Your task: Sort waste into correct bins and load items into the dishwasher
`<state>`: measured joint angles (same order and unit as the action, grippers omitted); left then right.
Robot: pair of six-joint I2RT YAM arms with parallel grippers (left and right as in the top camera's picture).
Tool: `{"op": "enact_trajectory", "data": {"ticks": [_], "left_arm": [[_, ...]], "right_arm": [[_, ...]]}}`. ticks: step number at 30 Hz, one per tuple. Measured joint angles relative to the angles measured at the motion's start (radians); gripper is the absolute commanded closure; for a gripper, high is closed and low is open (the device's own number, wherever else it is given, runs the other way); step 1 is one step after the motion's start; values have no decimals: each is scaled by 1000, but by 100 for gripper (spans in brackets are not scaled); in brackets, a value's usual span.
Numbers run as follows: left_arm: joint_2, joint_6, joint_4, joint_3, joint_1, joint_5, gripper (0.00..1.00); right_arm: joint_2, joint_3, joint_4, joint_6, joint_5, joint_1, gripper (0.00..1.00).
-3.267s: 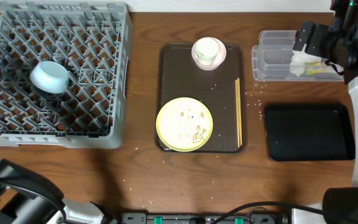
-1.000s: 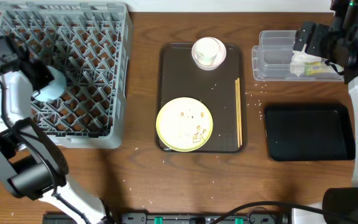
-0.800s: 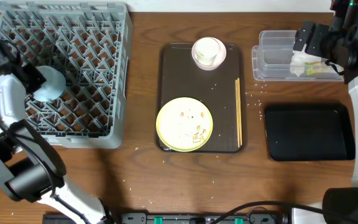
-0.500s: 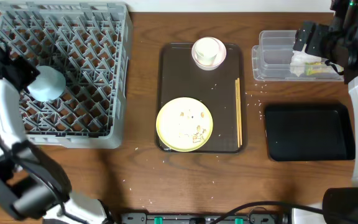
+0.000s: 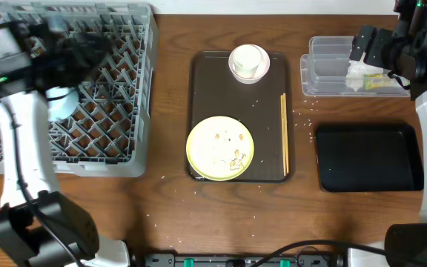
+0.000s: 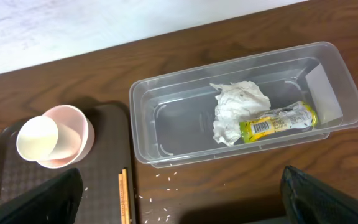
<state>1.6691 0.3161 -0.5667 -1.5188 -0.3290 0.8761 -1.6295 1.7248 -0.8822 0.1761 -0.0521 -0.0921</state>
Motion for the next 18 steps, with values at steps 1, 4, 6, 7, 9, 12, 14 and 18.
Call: {"op": "enact_trajectory", "data": {"ticks": [1, 4, 6, 7, 9, 12, 14, 18], "left_arm": [[3, -3, 1, 0, 42, -2, 22], [19, -8, 1, 0, 173, -53, 22], [38, -10, 2, 0, 258, -111, 22], [50, -10, 3, 0, 301, -148, 22], [77, -10, 11, 0, 382, -224, 21], [130, -14, 33, 0, 503, -367, 21], [163, -17, 47, 0, 567, -462, 21], [211, -23, 55, 0, 657, -607, 22]], "right_arm": [[0, 0, 0, 0, 0, 0, 1], [0, 0, 0, 0, 0, 0, 1], [0, 0, 0, 0, 0, 0, 1], [0, 0, 0, 0, 0, 0, 1], [0, 0, 0, 0, 0, 0, 1], [0, 0, 0, 0, 0, 0, 1], [0, 0, 0, 0, 0, 0, 1], [0, 0, 0, 0, 0, 0, 1]]}}
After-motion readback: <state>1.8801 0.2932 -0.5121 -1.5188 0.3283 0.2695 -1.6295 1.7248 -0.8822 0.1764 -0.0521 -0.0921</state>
